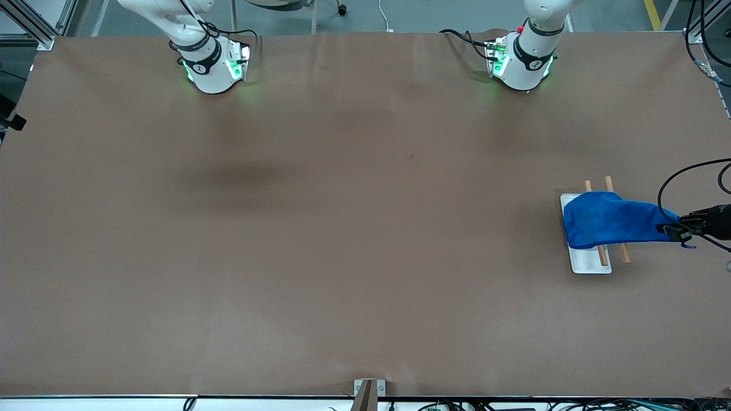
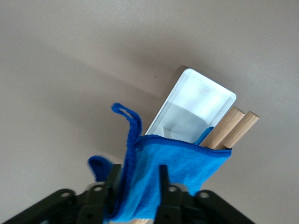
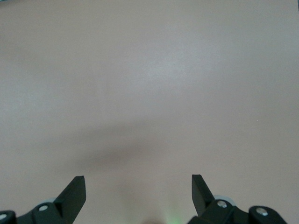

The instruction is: Right arm passes towel to left arm to hang

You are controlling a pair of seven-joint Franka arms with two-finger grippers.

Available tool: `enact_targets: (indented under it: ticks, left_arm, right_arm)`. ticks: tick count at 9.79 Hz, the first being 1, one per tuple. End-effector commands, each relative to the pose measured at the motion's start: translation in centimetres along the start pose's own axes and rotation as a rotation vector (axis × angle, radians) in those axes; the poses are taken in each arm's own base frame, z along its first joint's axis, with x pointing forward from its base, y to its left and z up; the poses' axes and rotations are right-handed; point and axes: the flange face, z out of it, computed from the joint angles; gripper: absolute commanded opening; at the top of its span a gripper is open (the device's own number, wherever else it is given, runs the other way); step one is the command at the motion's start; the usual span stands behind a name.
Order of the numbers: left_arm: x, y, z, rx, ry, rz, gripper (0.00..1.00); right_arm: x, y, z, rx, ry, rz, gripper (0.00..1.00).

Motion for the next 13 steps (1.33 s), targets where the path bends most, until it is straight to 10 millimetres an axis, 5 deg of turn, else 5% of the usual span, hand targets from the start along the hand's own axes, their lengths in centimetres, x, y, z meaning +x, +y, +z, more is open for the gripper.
enact_targets:
  ticks: [1,4,6,8,11,13]
  left_arm:
    - [0.5,-0.9,0.3,0.009,0.008,0.008,1.0]
    - [-0.3,-0.3,-3.4,0.01,0.066,0.058,1.0]
    - [-2.7,2.0,-8.1,0.018,0.136,0.089,1.0]
    - [-7.1,6.9,-12.8,0.028,0.177,0.157,1.0]
    - [-15.1,13.0,-19.0,0.069,0.231,0.251,1.0]
    - [-19.2,16.0,-20.3,0.103,0.195,0.326,1.0]
  right_arm:
    - [-0.1,0.1,-0.1,0.012,-0.008,0.012,1.0]
    - [0.0,0.8,0.0,0.015,-0.005,0.036,1.0]
    - [0.1,0.8,0.8,0.011,-0.019,0.035,1.0]
    - [-0.6,0.9,3.2,0.005,-0.013,0.033,1.0]
    - [-0.6,1.8,1.2,-0.018,0.02,0.01,1.0]
    - [-0.6,1.8,1.2,-0.015,0.023,0.007,1.0]
